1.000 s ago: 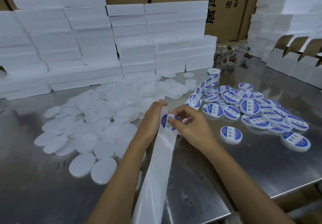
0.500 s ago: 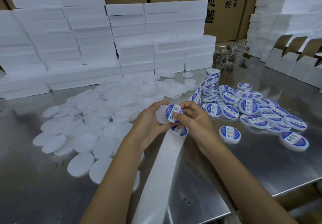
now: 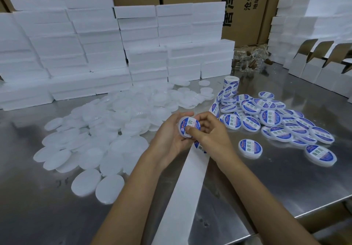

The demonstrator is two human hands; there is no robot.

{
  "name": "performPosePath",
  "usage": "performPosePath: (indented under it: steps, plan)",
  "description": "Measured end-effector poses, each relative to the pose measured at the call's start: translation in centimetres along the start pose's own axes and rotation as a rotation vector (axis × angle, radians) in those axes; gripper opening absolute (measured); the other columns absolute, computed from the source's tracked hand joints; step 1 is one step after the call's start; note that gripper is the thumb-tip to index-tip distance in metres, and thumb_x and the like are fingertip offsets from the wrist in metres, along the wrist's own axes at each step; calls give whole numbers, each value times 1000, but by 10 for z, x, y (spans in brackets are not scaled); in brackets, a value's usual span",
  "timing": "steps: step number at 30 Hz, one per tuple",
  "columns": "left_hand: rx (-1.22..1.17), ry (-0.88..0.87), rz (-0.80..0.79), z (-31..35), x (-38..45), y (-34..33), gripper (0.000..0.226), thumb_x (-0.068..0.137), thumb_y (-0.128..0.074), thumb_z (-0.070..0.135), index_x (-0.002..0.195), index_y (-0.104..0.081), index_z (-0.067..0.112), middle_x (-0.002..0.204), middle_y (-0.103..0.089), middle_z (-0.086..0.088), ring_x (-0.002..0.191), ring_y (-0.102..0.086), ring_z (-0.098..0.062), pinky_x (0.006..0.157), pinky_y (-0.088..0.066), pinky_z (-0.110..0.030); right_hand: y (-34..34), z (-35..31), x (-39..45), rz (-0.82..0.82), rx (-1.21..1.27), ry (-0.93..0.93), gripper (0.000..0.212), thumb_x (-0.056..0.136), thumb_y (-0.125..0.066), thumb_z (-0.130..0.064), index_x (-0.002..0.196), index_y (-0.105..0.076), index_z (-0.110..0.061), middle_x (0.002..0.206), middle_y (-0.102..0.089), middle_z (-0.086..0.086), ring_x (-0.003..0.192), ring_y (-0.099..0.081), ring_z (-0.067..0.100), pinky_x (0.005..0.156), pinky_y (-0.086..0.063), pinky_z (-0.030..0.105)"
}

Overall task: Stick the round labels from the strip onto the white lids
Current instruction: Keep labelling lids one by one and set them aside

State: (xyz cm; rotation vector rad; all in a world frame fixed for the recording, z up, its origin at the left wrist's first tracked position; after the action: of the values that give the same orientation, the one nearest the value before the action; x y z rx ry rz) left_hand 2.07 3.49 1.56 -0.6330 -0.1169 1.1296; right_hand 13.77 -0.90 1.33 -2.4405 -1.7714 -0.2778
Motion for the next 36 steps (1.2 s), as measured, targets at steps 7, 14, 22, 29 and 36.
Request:
performPosePath:
  steps: [7, 14, 22, 29, 36]
  plan:
    - [44, -19, 2, -2, -1, -9, 29, 105, -46, 27, 116, -61, 6, 123, -67, -26, 109, -67, -34, 101, -51, -43, 2, 4, 0, 32, -134, 80, 22, 82, -75, -6, 91, -58, -16, 79, -65, 2, 61, -58, 12, 59, -54, 24]
    - [53, -18, -7, -4, -3, -8, 32, 106, -42, 29, 120, -60, 7, 124, -67, -26, 114, -66, -38, 105, -48, -46, 1, 11, 0, 96, -301, 147, 40, 77, -79, -21, 106, -52, -27, 94, -56, -5, 67, -56, 1, 57, -48, 16]
    - [-150, -2, -67, 3, -10, -14, 28, 90, -57, 21, 111, -60, 3, 105, -71, -29, 97, -71, -40, 93, -58, -45, 3, 14, 0, 100, -543, 147, 61, 63, -71, -76, 82, -47, -24, 78, -49, -11, 69, -49, 4, 58, -36, 25]
    - [-22, -31, -56, 5, -12, -9, 35, 106, -43, 28, 114, -62, 0, 98, -72, -22, 86, -73, -31, 70, -63, -36, 7, 11, 1, 64, -531, 225, 45, 89, -63, -55, 71, -44, -19, 65, -51, -1, 61, -50, 17, 57, -45, 42]
    - [-4, -23, 1, 2, -11, -9, 44, 108, -40, 36, 105, -67, 1, 92, -74, -16, 86, -74, -25, 75, -64, -39, 8, 14, 2, 70, -538, 245, 37, 105, -44, -34, 77, -50, -10, 67, -55, 2, 65, -54, 20, 60, -47, 45]
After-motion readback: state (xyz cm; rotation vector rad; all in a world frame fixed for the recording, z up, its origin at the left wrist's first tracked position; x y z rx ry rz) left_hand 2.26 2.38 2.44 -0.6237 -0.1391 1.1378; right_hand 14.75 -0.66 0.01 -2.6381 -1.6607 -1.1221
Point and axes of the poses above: each hand's wrist, its own x-axis towards the middle knuckle, its own y-axis out of the back of the hand, z = x × y, the point moved 2 cm from there along x, towards the middle knuckle
